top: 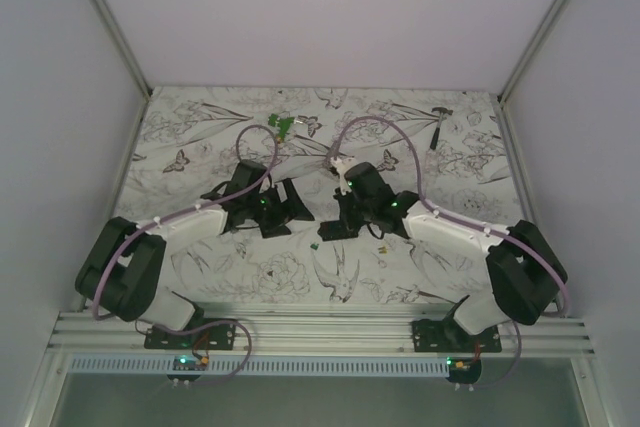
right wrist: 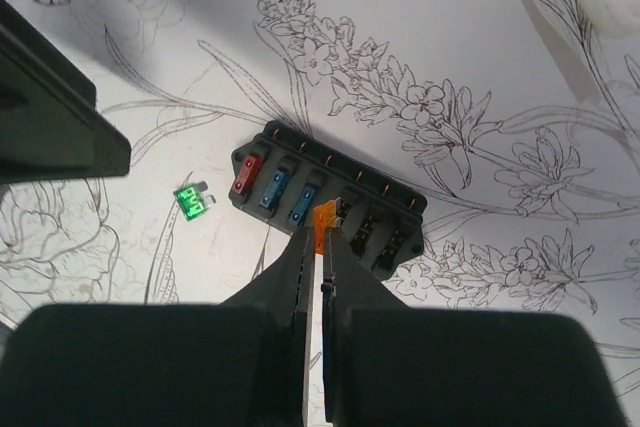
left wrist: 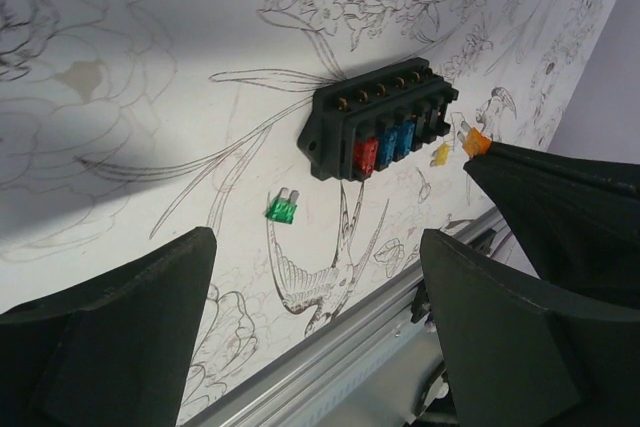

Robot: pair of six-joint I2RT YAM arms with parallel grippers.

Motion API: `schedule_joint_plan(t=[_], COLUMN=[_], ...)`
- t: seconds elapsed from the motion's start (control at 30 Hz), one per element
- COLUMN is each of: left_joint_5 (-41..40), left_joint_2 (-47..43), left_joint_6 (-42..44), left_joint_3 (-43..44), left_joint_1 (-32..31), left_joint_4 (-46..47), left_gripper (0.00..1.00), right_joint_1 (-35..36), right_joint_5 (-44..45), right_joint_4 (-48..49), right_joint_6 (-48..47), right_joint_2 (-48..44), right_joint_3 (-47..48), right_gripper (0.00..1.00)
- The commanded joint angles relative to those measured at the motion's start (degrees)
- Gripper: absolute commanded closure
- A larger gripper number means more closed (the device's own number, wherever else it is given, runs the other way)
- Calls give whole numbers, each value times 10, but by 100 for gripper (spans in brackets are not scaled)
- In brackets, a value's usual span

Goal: Snap on the fuse box
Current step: Install the fuse at the fuse box base.

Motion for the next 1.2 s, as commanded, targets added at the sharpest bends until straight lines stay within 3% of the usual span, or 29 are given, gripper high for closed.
schedule_joint_plan(t=[0.0,0.53,1.17], left_joint_5=[23,26,24], left_joint_2=[31,107,154], left_joint_6=[25,51,51], left_joint_3=[36,91,123], left_joint_1=[-13,-59,-72], left_joint_4=[-6,-4,0], left_gripper=[13,8,43], right_joint_1=[-23,-59,-75], right_joint_5=[-32,-67,-105], right_joint_4=[-3,51,87], right_joint_6=[104,181,205], right_joint_2=[-19,-14,13], right_joint_3=[0,-43,-59], right_gripper=[100,100,100])
